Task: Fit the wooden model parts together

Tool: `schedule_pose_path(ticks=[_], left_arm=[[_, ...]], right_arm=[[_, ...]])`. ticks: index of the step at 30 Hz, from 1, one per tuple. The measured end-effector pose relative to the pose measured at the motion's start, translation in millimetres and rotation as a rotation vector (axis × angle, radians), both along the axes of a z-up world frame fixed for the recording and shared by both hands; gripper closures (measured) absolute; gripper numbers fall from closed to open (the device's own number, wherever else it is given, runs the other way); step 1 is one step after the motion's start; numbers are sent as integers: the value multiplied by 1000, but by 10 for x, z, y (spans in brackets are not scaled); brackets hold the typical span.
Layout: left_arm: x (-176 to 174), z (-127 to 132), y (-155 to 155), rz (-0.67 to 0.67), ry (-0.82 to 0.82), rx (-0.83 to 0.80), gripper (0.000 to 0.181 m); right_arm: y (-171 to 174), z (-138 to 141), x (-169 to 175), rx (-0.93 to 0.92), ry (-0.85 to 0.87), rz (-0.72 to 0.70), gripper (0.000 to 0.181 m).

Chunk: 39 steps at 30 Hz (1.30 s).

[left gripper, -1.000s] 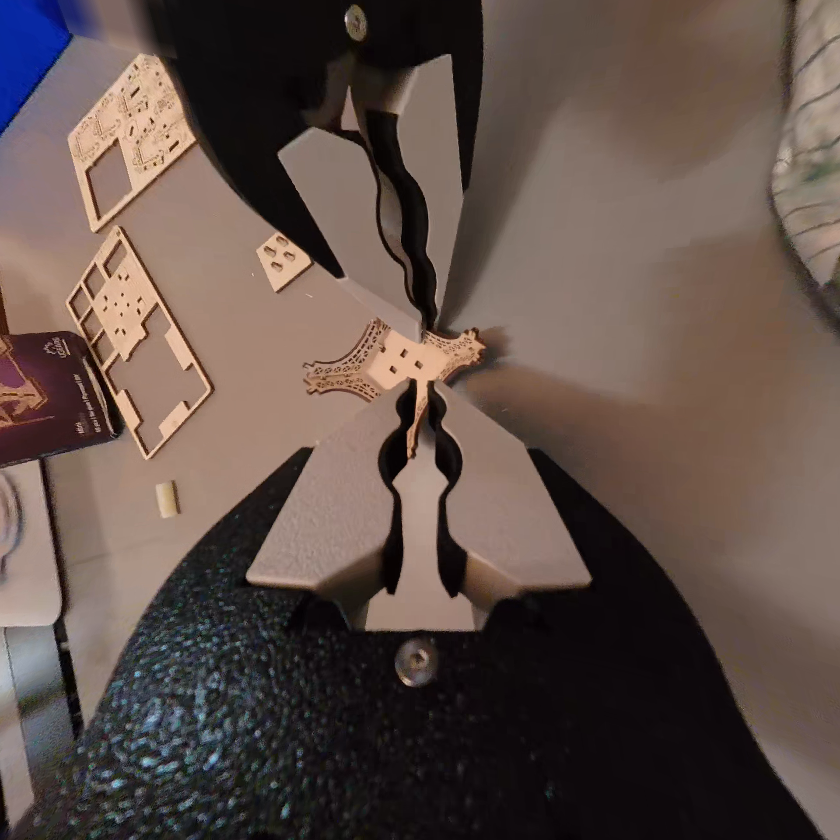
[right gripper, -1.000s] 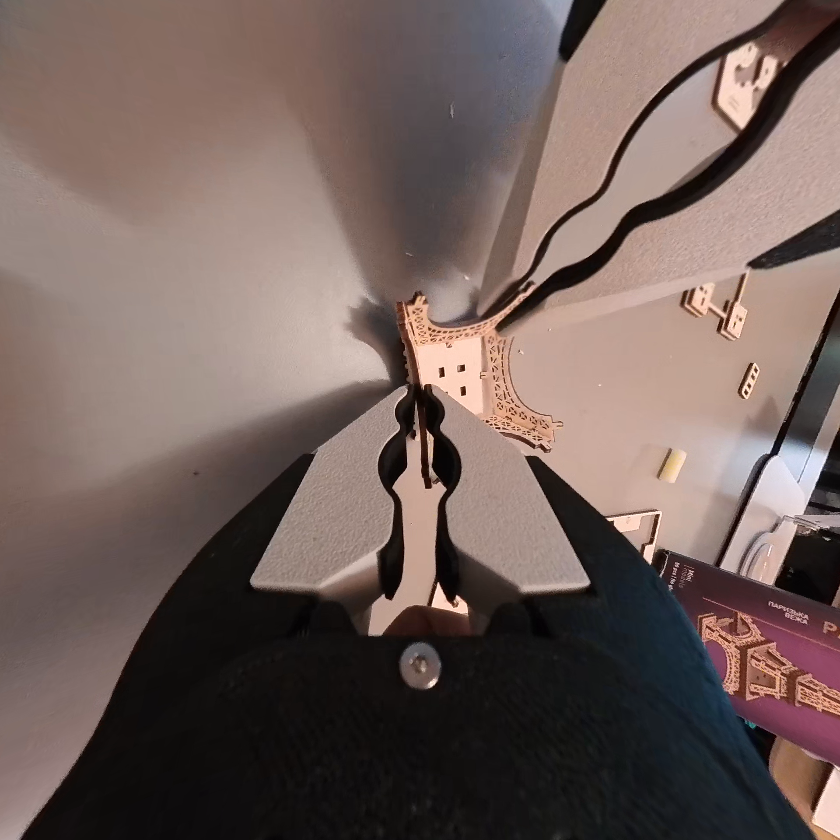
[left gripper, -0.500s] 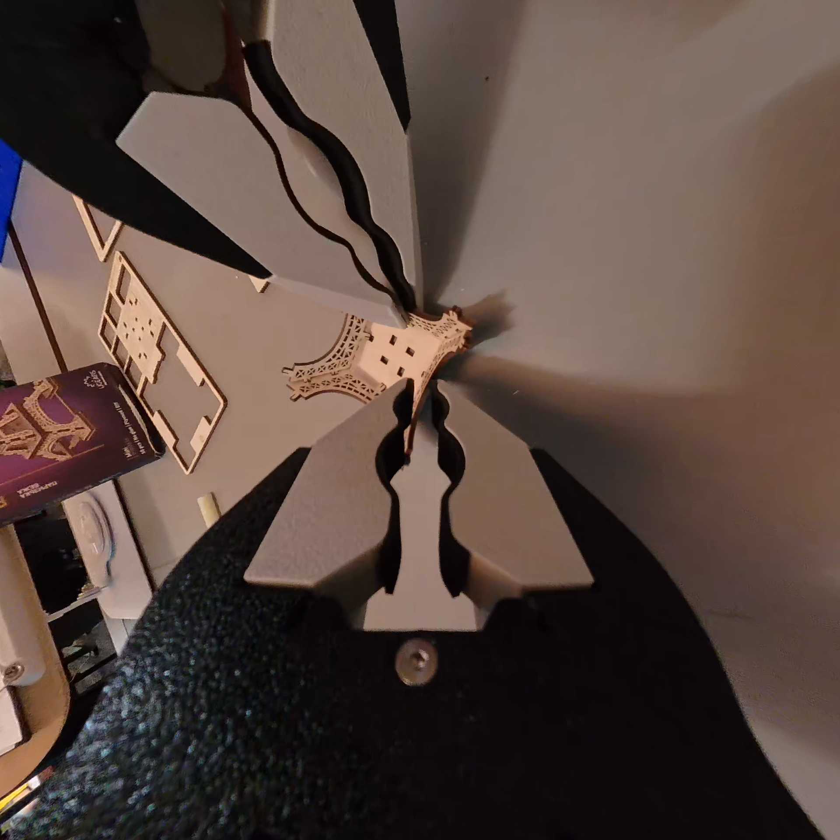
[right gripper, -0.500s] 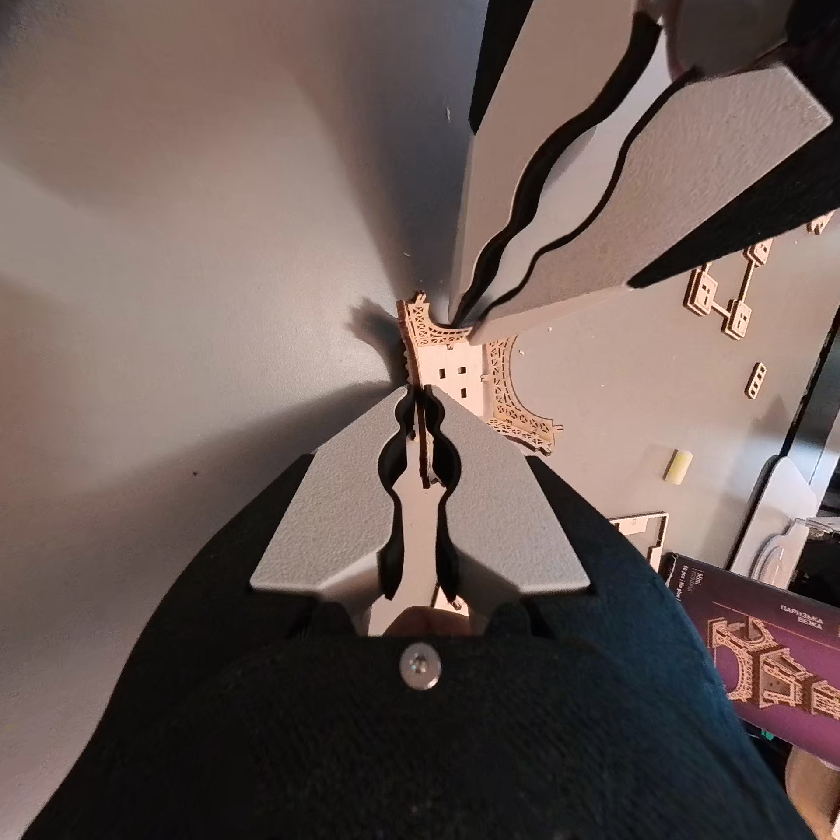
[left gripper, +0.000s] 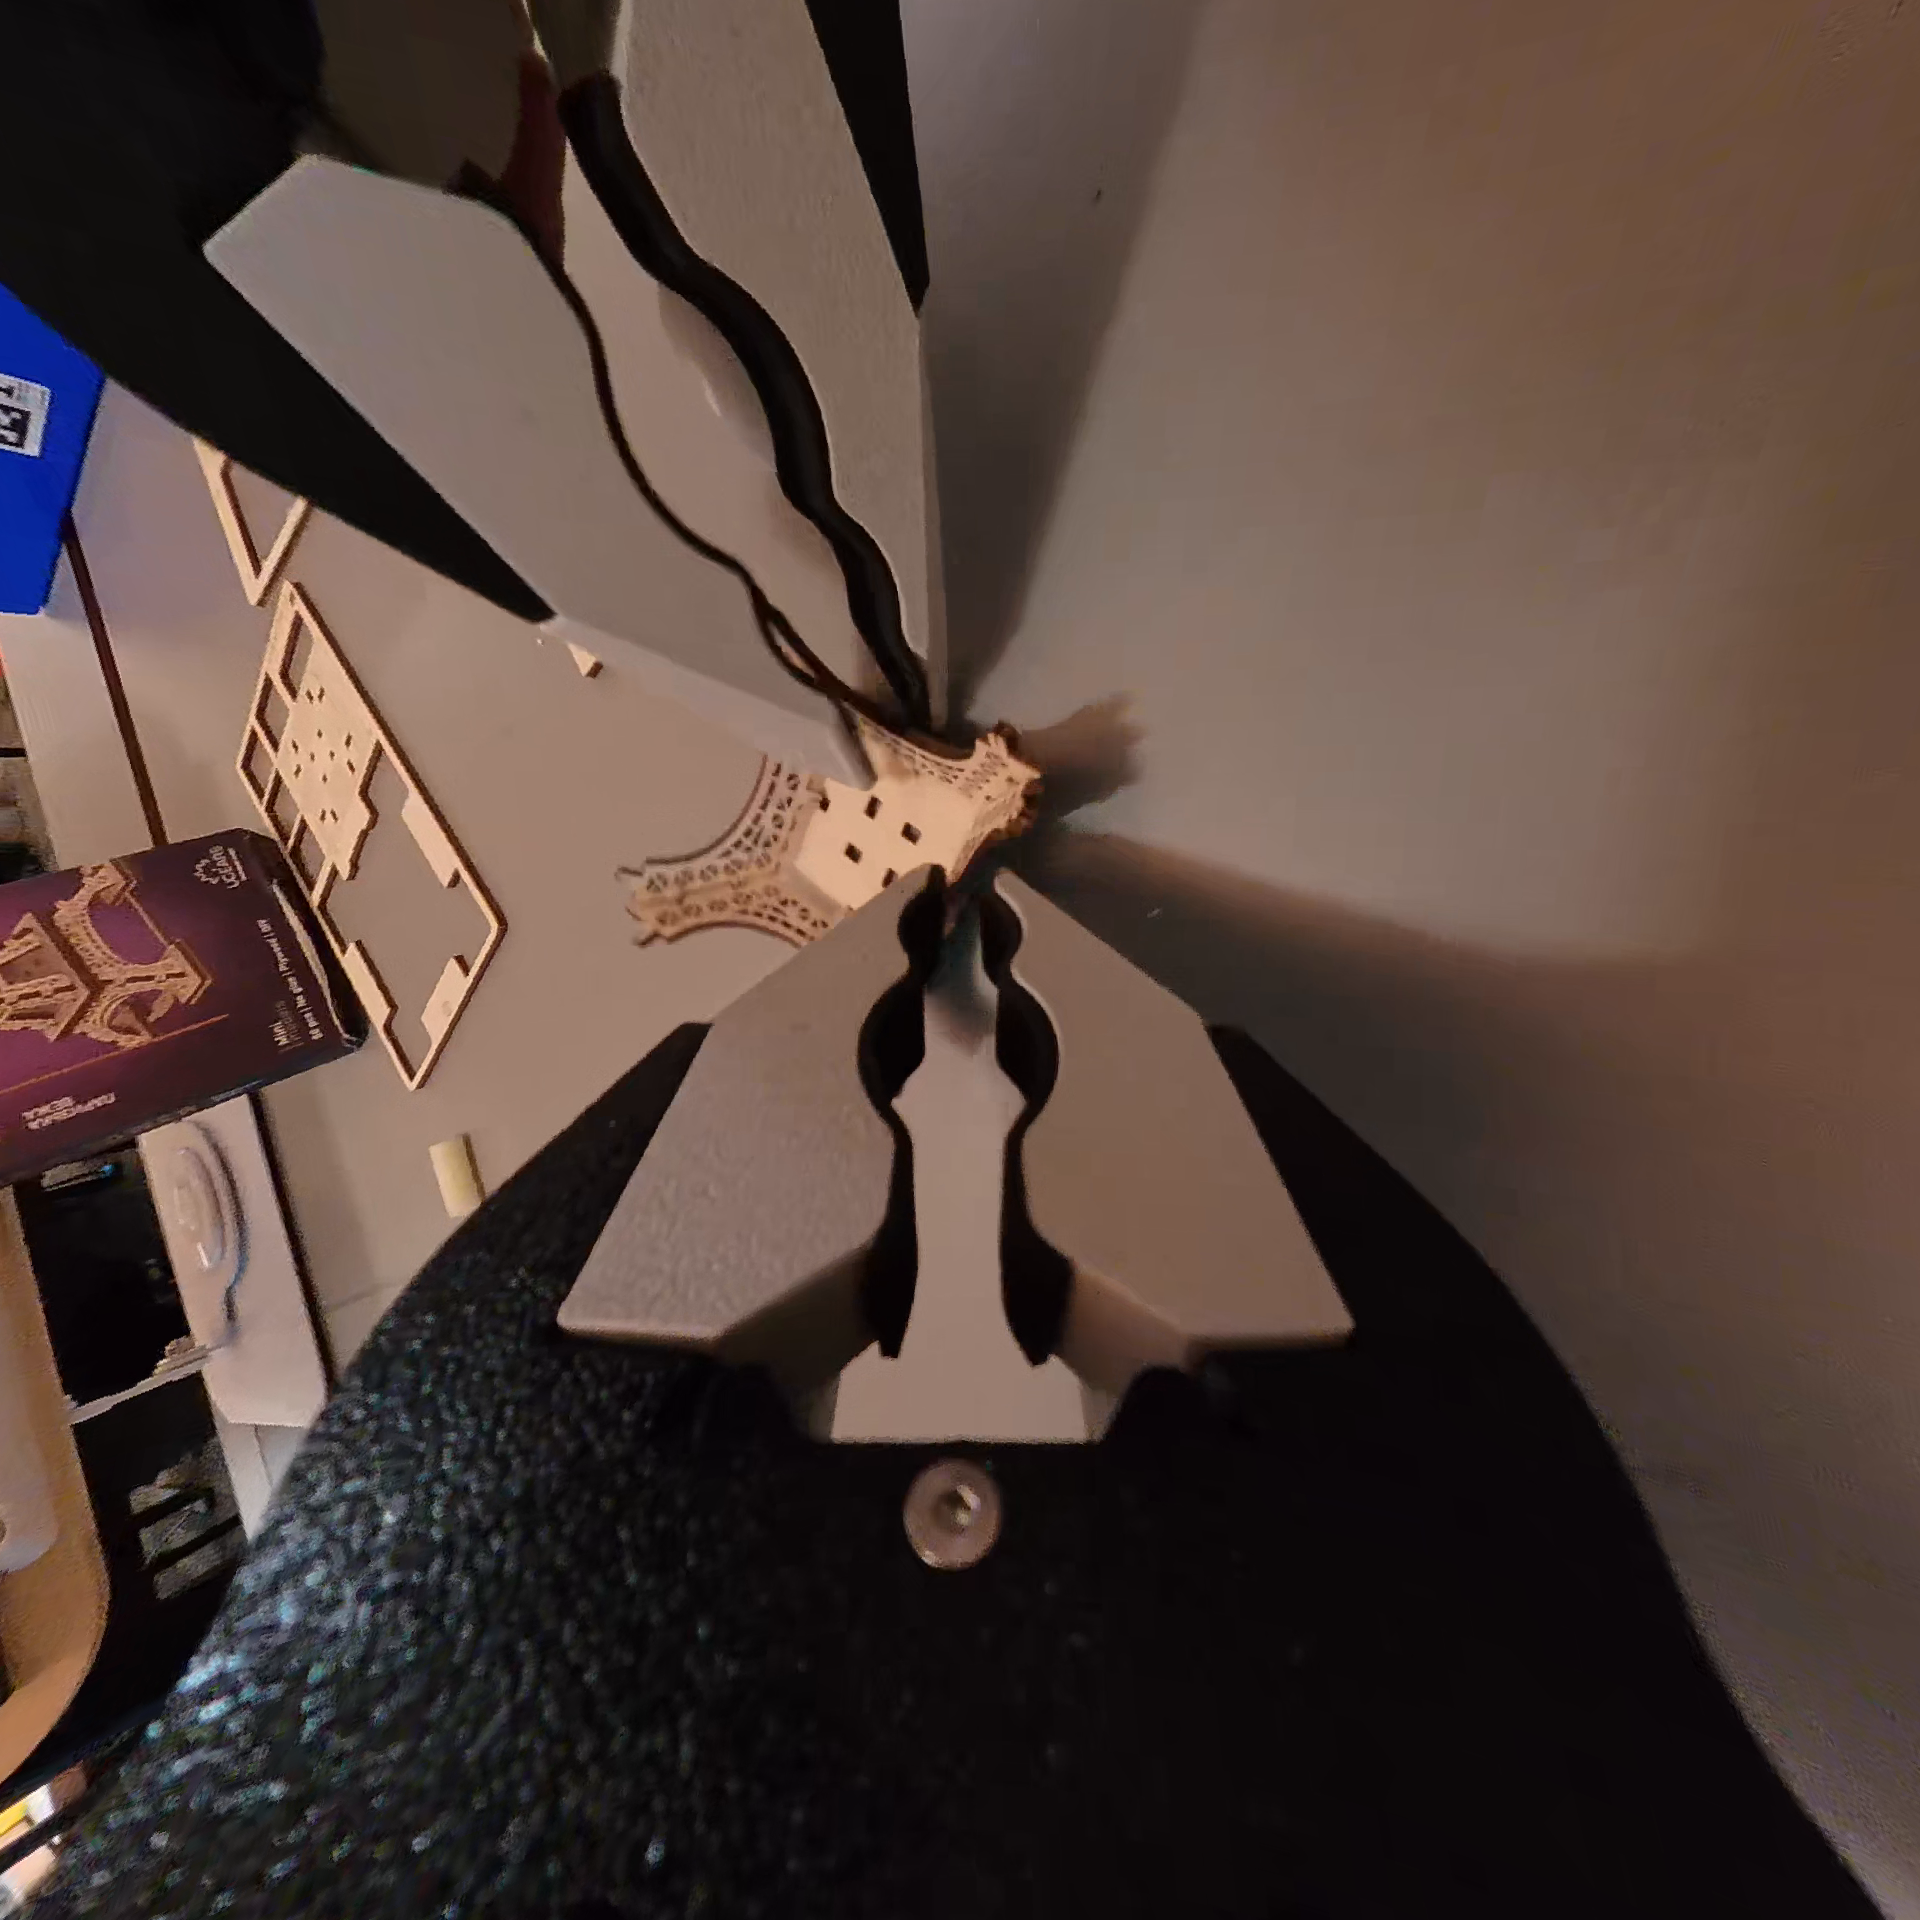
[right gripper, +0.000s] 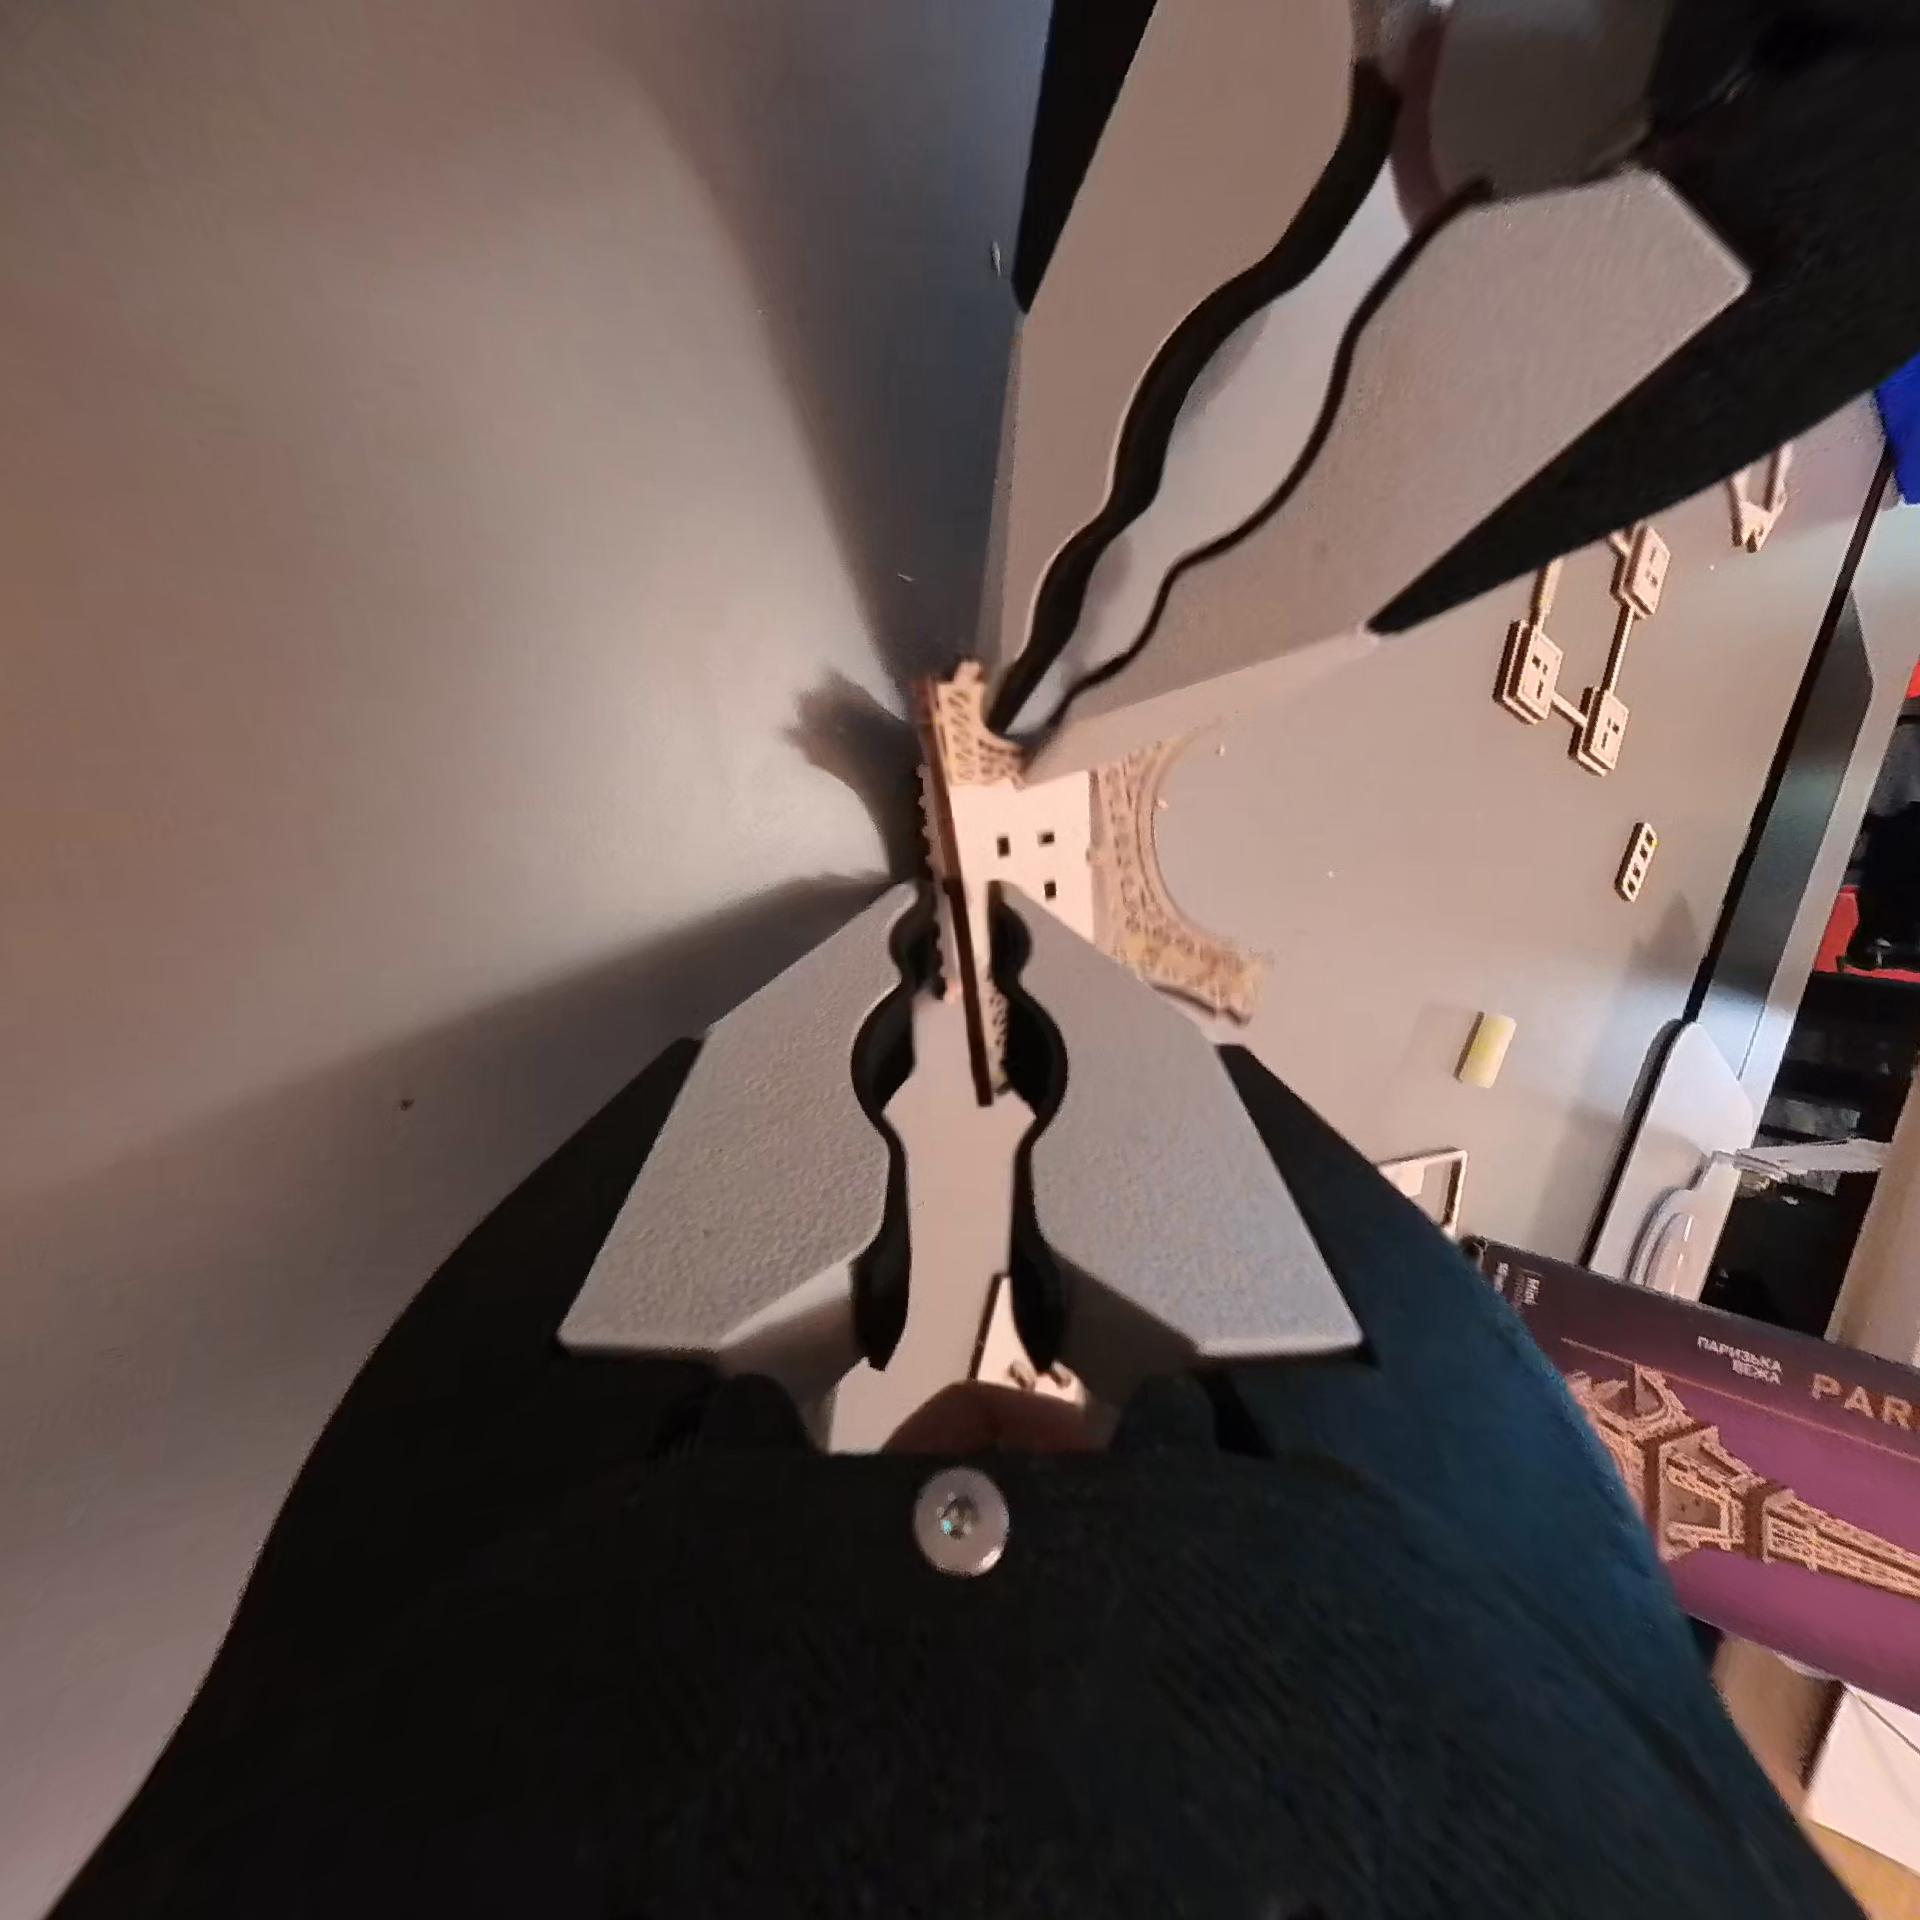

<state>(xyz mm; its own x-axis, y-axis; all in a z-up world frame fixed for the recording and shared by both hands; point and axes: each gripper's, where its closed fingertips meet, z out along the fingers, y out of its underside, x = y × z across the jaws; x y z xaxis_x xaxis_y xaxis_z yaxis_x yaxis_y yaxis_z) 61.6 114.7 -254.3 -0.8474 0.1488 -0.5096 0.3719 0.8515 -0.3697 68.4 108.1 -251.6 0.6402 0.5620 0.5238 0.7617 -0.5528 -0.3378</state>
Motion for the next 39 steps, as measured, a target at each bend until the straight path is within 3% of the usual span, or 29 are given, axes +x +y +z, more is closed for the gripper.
schedule_pose_path(ticks=[3, 8, 21, 26, 32, 35, 39], left_arm=[[-16, 6, 1, 2, 5, -7, 179], [-31, 9, 5, -13, 7, -13, 179], [-55, 12, 6, 18, 75, -40, 178], [-51, 14, 2, 36, 75, -25, 178], [-60, 16, 6, 54, 133, -30, 177], [-30, 101, 63, 123, 239, -144, 175], [173, 553, 58, 287, 415, -526, 181]], right_arm=[[-54, 19, 70, -18, -34, -32, 163], [-34, 38, -17, -37, -14, 11, 179], [-73, -14, -35, -223, 36, 56, 180], [-85, -8, -17, -168, 83, -23, 179], [-101, -14, -8, -184, 8, -1, 179], [-70, -16, -7, -165, -21, 14, 180], [-75, -18, -6, -156, -44, 21, 181]])
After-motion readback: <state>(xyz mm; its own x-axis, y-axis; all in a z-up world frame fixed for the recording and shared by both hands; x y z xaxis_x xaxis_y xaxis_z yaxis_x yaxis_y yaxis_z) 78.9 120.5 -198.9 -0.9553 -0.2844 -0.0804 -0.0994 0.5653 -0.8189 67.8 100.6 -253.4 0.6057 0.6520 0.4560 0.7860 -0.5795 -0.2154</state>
